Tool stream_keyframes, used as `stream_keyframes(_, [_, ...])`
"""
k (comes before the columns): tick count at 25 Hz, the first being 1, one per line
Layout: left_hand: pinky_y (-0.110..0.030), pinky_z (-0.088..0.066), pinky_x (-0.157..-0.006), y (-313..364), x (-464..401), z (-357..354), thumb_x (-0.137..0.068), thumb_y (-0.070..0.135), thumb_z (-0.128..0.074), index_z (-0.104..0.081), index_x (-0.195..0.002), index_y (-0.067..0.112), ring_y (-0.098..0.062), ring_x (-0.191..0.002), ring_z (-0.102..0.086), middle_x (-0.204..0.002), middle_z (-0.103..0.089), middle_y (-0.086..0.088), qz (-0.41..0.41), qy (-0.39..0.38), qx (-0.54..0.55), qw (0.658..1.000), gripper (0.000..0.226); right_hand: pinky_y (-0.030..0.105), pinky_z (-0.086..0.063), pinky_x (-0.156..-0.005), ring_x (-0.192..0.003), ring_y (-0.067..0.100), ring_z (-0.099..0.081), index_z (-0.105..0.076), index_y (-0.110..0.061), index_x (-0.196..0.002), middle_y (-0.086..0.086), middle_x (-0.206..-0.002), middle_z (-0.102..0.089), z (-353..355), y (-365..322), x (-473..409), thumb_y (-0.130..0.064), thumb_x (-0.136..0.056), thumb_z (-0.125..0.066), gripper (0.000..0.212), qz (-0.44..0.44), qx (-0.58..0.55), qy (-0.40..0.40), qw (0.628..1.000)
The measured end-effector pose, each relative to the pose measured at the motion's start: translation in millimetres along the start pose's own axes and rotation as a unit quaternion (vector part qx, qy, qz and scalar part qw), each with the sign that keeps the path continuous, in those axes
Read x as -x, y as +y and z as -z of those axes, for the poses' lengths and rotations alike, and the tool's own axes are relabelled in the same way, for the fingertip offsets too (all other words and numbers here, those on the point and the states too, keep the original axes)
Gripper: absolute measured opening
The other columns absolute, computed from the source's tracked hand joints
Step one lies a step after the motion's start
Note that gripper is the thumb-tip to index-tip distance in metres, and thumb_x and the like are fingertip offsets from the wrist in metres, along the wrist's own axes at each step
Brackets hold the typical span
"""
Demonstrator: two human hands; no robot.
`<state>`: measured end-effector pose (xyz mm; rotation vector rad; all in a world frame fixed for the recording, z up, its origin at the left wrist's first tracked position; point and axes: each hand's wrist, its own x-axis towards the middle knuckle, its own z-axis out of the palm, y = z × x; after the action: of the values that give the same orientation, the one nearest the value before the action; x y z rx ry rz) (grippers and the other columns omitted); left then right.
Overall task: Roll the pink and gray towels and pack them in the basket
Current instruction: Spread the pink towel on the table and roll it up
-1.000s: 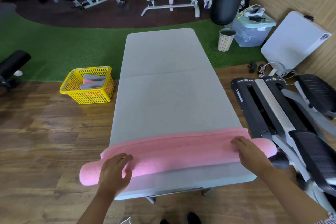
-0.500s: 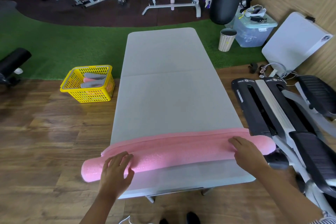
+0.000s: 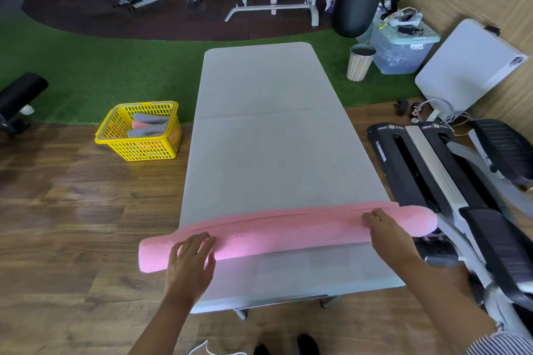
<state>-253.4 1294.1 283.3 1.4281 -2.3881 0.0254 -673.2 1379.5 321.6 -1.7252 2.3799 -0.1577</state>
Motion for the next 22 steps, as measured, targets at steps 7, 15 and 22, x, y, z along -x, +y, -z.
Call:
stream_keyframes(7, [-0.042,-0.037,-0.097,-9.1,-6.0,-6.9,-0.074,0.033,-0.048,-0.064,-0.106,0.023,-0.019,-0.104,-0.059,-0.11,-0.064,0.001,-0.018,-0.012,-0.01,1.0,0.037,0.035,-0.05,-0.07,-0.102,0.027,-0.056,-0.044,-0.014,-0.13,0.004,-0.139,-0.036,0.3,-22.6,1.2,-0.009,-0.092,-0.042,0.038,-0.082,0.016,-0.015,0.996])
stream_keyframes(15, [-0.044,-0.048,-0.091,-18.1,-20.9,-9.0,-0.093,0.029,-0.043,-0.063,-0.111,0.023,-0.019,-0.101,-0.065,-0.109,-0.068,0.002,0.002,0.001,-0.004,1.0,0.028,0.038,-0.041,-0.091,-0.122,0.03,-0.042,-0.046,-0.003,-0.126,0.013,-0.136,-0.039,-6.8,-44.0,-25.5,-0.007,-0.097,-0.034,0.032,-0.122,0.046,-0.039,0.991])
stream_keyframes(22, [-0.052,-0.038,-0.103,-46.3,-42.2,-20.6,-0.056,0.032,-0.075,-0.049,-0.134,0.019,-0.014,-0.122,-0.046,-0.129,-0.059,0.001,-0.053,-0.112,0.015,0.992,0.083,0.042,-0.044,-0.088,-0.111,0.036,-0.048,-0.052,0.002,-0.12,0.015,-0.124,-0.052,5.9,-45.8,-83.7,0.0,-0.077,-0.048,0.043,0.03,0.048,-0.072,0.996])
